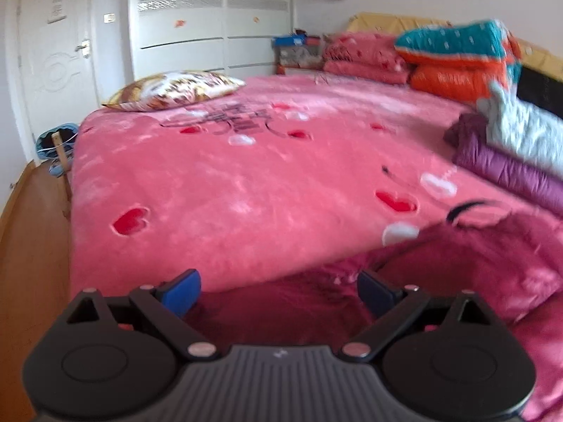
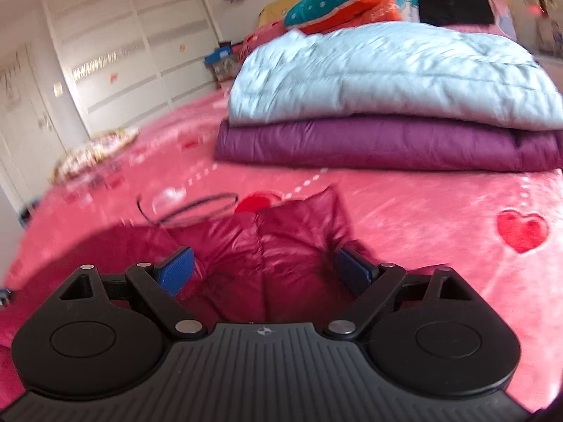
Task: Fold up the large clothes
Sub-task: 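Press both open grippers onto the folded jacket, then roll both grippers sideways and grasp the folded jacket edges, then lift the folded red jacket with both grippers toward the quilt stack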
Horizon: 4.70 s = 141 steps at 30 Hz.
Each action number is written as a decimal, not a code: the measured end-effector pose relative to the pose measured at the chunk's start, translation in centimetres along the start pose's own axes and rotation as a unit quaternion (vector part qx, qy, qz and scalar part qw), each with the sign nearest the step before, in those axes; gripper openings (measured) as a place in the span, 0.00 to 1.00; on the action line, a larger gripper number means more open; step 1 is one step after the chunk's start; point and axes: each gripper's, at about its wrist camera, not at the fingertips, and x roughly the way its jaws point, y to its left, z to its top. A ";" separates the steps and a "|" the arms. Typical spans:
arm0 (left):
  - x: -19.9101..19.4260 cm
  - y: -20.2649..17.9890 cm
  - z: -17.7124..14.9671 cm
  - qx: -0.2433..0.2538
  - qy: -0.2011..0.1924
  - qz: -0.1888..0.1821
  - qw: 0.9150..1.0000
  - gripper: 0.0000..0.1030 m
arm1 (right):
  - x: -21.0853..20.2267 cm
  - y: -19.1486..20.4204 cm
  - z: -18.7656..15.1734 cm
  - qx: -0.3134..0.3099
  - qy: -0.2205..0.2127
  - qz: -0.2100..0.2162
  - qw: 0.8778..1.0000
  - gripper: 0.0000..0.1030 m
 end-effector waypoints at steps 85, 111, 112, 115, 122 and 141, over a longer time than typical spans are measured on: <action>1.1 1.7 -4.3 -0.192 0.183 -0.367 0.892 0.80 | -1.3 -4.0 -1.9 0.097 0.128 0.110 0.981 0.91; -9.3 -4.2 5.4 -0.097 0.074 -0.397 0.910 0.33 | -18.9 6.1 -0.6 -0.105 -0.130 -0.141 0.976 0.37; -9.9 -4.6 6.6 -0.091 0.064 -0.402 0.909 0.33 | -19.7 6.2 -0.2 -0.105 -0.142 -0.144 0.974 0.36; -11.4 -6.3 10.4 -0.067 0.032 -0.413 0.908 0.33 | -21.8 6.5 1.6 -0.109 -0.179 -0.156 0.965 0.36; -11.2 -14.1 20.4 -0.011 -0.031 -0.429 0.902 0.33 | -24.0 4.7 8.5 -0.095 -0.255 -0.177 0.946 0.36; 10.9 -36.5 28.2 0.103 -0.008 -0.351 0.931 0.38 | -1.8 -14.8 26.2 -0.025 -0.227 -0.274 0.934 0.36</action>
